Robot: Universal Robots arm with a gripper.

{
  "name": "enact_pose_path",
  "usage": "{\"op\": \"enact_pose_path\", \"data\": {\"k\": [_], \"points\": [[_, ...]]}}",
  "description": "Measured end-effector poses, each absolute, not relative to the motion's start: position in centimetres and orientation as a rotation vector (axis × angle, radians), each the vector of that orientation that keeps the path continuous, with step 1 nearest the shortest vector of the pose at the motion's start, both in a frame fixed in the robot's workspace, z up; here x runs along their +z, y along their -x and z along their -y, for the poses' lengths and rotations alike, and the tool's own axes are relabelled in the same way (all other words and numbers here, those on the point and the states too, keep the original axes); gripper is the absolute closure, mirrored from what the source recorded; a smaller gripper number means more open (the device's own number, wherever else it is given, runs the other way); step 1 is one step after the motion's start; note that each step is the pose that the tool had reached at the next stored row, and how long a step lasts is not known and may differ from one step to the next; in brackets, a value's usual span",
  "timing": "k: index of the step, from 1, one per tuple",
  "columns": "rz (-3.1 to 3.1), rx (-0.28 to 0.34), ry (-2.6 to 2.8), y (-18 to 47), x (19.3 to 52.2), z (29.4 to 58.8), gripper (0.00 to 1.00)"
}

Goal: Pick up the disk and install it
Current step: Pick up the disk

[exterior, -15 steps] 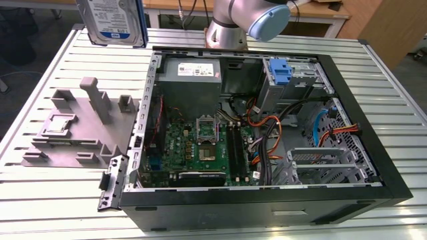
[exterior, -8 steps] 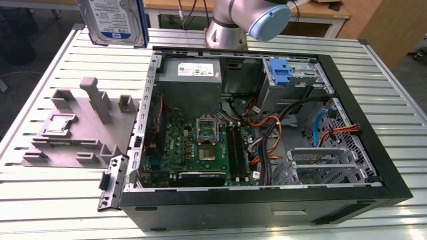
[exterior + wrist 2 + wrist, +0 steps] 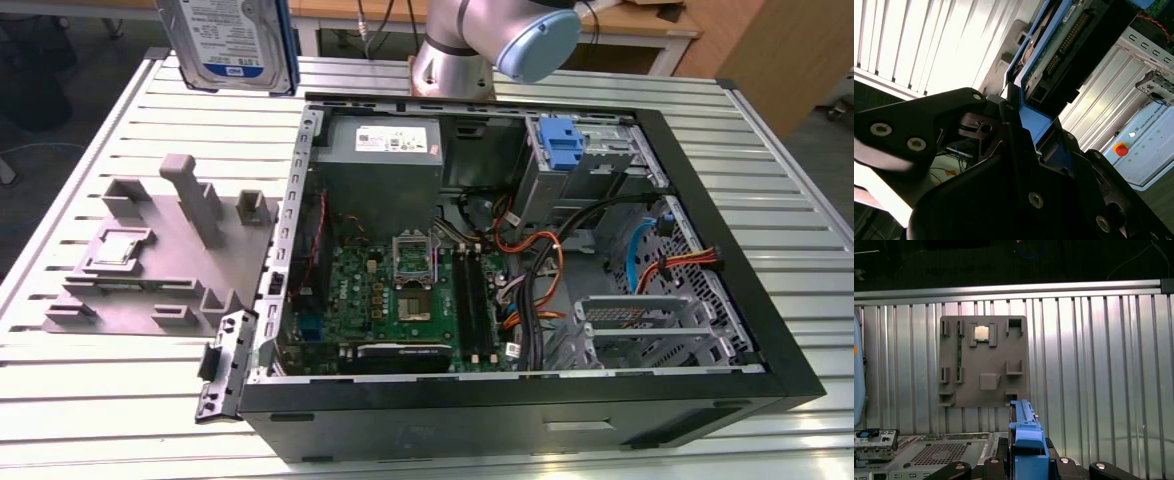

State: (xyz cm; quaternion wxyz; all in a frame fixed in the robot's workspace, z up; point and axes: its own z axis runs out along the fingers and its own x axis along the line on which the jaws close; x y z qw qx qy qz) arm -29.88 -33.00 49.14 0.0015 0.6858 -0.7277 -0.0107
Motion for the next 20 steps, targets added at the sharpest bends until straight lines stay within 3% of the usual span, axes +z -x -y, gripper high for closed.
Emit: {"op": "enact_pose_path", "data": {"k": [20], "points": [[2.284,-0.034,-2.152,29.47,49.14,33.01,0.64]]}}
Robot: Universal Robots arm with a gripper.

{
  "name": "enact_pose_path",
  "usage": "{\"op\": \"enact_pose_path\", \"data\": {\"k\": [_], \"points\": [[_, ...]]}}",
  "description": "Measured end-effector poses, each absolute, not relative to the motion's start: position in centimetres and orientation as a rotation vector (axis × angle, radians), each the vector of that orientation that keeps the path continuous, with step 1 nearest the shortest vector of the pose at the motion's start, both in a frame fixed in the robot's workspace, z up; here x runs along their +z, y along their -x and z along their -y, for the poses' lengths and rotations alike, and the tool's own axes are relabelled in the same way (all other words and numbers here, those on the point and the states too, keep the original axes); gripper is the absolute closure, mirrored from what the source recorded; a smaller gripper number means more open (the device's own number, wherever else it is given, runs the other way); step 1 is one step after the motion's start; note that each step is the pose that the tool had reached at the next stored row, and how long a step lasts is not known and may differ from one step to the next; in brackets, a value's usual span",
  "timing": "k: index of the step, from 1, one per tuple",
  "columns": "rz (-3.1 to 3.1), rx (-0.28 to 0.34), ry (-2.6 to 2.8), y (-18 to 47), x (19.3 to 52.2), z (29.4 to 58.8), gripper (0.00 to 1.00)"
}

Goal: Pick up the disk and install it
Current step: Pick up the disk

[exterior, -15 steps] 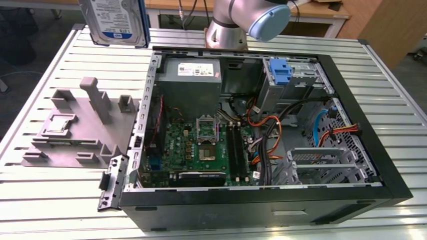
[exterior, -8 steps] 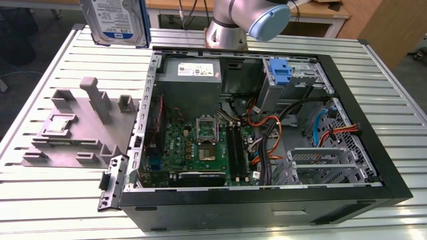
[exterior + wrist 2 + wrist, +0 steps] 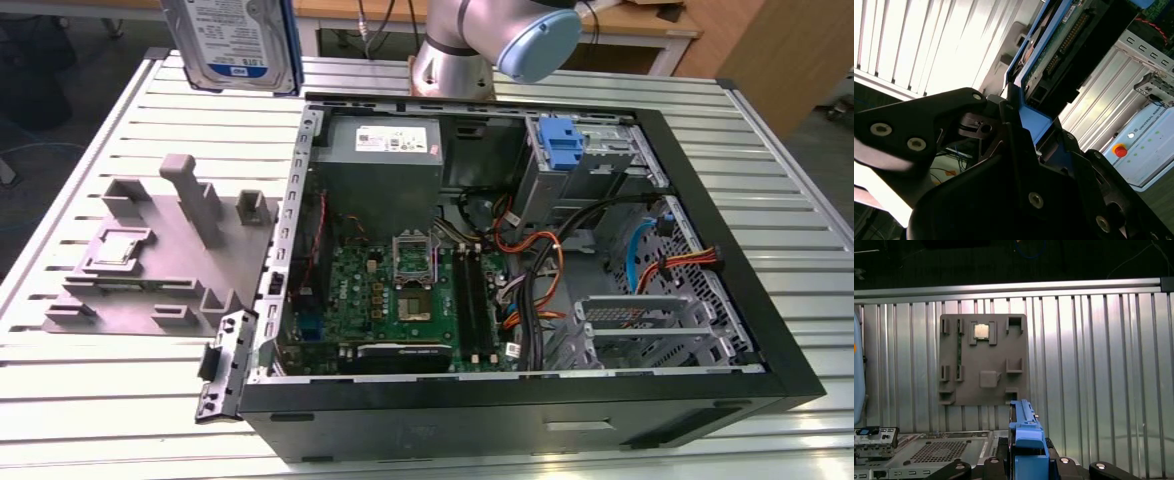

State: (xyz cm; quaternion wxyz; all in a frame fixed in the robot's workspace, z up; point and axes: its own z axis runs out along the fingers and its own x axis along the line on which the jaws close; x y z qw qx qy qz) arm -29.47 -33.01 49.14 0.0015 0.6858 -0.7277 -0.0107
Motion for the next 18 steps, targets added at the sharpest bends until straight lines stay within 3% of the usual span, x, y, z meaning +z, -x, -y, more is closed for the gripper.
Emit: {"op": "enact_pose_path", "data": {"k": [18], "points": [[2.284,-0.034,-2.152,29.09,49.14,33.0,0.64]]}}
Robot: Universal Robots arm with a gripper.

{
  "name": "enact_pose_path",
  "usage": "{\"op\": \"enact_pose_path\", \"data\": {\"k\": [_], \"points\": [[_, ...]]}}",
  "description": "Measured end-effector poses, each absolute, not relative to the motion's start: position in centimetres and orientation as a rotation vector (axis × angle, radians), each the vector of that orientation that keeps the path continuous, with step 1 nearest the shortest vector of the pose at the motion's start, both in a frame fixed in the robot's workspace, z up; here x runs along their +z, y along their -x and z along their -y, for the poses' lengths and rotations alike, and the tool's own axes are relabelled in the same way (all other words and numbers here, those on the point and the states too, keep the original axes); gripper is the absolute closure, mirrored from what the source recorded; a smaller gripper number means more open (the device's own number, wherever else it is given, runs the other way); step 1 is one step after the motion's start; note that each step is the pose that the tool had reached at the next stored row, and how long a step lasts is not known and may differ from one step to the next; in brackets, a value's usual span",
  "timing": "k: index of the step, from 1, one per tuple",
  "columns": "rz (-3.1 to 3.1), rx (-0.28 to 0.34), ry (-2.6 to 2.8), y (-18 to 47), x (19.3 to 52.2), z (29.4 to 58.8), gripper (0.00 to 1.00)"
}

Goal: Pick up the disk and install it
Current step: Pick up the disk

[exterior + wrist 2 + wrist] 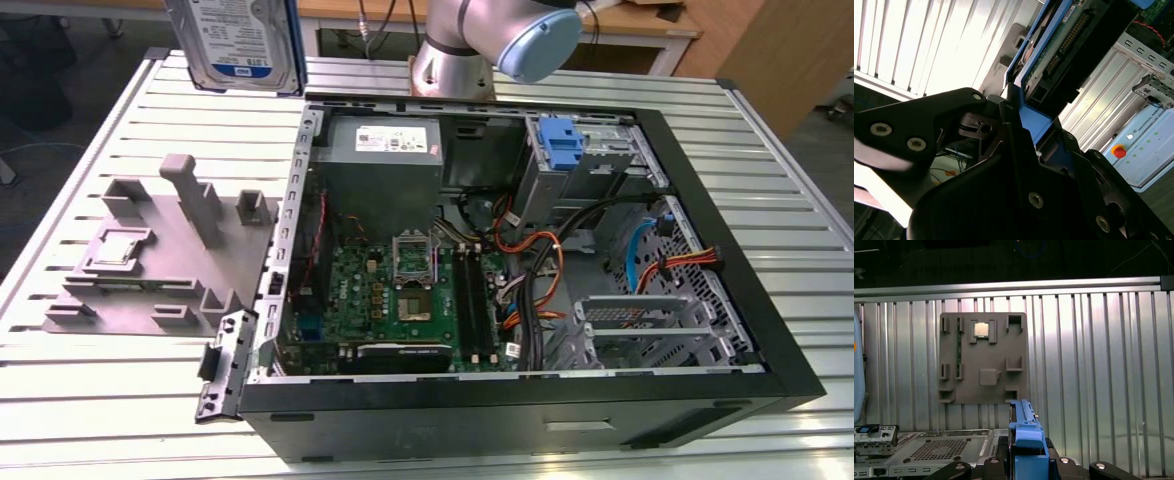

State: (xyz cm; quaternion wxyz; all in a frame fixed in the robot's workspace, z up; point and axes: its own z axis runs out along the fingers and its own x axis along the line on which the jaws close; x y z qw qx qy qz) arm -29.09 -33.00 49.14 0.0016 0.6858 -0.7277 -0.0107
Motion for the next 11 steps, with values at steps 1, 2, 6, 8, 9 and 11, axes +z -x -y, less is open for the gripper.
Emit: {"op": "enact_pose_path", "data": {"k": [1,2,6,8,9,11], "points": [[2.284,-0.034,-2.152,29.07,49.14,33.0,0.64],[2.284,-0.034,-2.152,29.05,49.14,33.0,0.64],[2.284,-0.034,-2.152,28.82,49.14,33.0,0.64],[2.284,-0.034,-2.152,28.78,49.14,33.0,0.64],[2.284,-0.034,-2.152,28.76,49.14,33.0,0.64],[2.284,-0.034,-2.152,28.7,49.14,33.0,0.64]]}}
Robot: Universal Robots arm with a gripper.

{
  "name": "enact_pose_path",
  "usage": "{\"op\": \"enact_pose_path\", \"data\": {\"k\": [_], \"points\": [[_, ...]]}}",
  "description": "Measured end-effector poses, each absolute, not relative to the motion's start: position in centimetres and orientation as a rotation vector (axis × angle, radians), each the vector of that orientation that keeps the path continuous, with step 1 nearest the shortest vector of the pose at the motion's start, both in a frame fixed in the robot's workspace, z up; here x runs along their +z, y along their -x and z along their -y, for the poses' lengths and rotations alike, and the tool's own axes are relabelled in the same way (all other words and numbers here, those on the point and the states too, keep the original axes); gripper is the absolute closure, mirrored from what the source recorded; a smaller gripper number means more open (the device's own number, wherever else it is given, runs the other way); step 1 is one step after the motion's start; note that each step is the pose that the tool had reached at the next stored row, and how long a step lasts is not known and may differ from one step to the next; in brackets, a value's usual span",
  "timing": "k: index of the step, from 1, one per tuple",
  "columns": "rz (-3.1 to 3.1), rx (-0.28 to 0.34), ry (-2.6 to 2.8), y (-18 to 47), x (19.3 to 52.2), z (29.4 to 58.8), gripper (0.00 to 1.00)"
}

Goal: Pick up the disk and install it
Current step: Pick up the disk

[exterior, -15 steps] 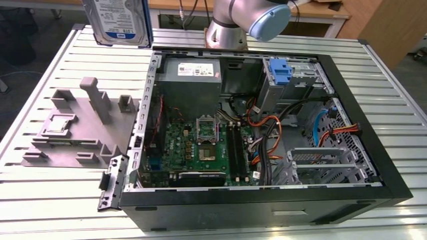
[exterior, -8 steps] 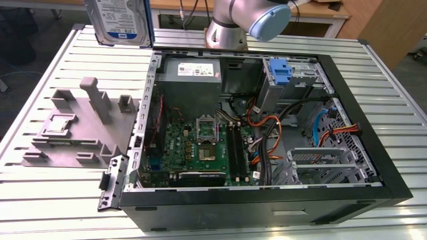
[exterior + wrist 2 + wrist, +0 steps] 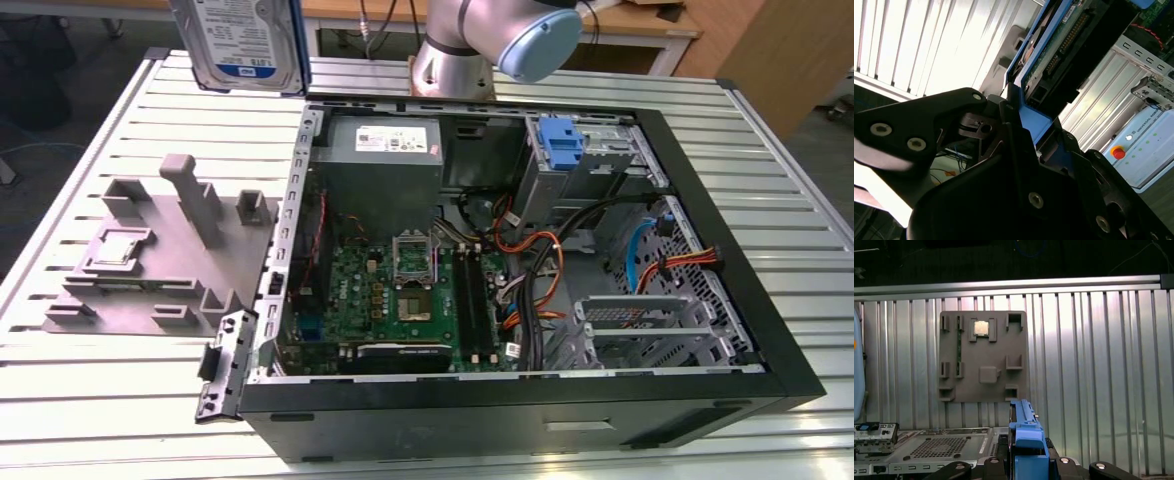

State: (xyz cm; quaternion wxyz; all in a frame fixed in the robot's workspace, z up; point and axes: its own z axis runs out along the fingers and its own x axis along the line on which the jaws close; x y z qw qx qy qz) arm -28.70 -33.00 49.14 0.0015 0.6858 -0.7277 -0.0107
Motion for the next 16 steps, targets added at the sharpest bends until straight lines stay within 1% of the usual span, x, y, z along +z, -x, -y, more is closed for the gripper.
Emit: {"op": "enact_pose_path", "data": {"k": [16], "points": [[2.284,-0.034,-2.152,28.37,49.14,33.0,0.64]]}}
